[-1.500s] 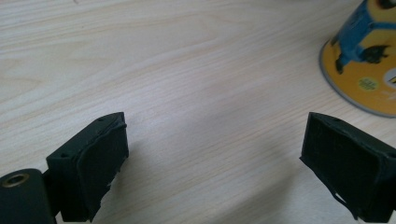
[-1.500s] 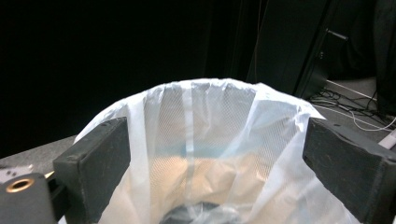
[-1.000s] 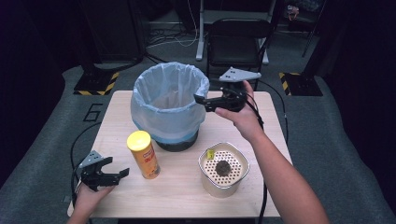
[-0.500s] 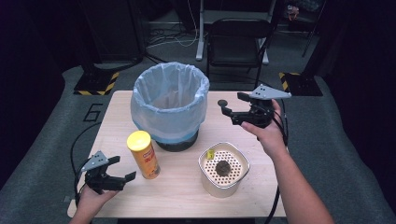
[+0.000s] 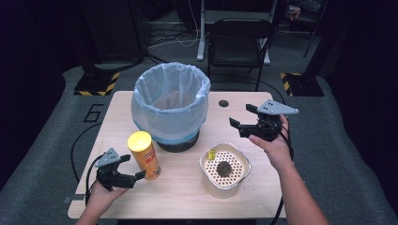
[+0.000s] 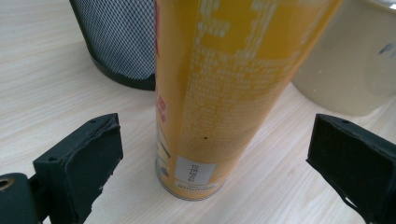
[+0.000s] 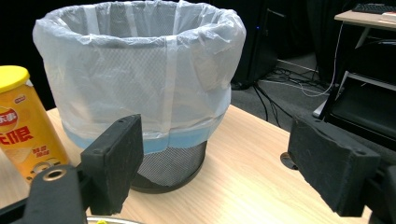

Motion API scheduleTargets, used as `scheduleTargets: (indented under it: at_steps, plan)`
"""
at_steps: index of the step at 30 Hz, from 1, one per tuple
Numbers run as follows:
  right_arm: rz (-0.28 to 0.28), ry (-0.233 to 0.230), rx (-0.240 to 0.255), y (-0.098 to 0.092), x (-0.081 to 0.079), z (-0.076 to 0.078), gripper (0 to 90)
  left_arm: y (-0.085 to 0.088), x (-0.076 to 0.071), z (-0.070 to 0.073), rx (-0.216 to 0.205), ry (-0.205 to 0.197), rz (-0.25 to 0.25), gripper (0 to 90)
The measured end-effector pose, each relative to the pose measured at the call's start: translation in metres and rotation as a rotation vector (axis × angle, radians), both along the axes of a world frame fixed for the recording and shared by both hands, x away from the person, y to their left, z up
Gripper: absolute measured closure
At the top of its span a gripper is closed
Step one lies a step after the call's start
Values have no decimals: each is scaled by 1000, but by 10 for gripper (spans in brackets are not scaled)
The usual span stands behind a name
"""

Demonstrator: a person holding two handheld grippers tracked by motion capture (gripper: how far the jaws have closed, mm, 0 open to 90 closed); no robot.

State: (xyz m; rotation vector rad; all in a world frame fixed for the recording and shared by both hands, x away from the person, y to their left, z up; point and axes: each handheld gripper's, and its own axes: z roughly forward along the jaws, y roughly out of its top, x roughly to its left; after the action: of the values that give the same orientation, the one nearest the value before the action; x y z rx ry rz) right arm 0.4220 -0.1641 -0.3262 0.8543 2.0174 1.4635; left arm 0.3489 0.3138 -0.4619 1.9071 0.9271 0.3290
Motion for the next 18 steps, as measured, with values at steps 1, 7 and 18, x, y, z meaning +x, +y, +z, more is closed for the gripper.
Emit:
scheduleTargets:
  at_steps: [1,7,18]
  plan:
    - [-3,1,9,-1,-1,-1,180,-1,1,-1,-20,16,-8,34]
    - [-36,11,28,-12,-8,-13,180,-8,11,-8,-15,14,0,53]
    - [-99,32,55,-37,-17,-39,181,-19,19,-17,4,-24,8,83]
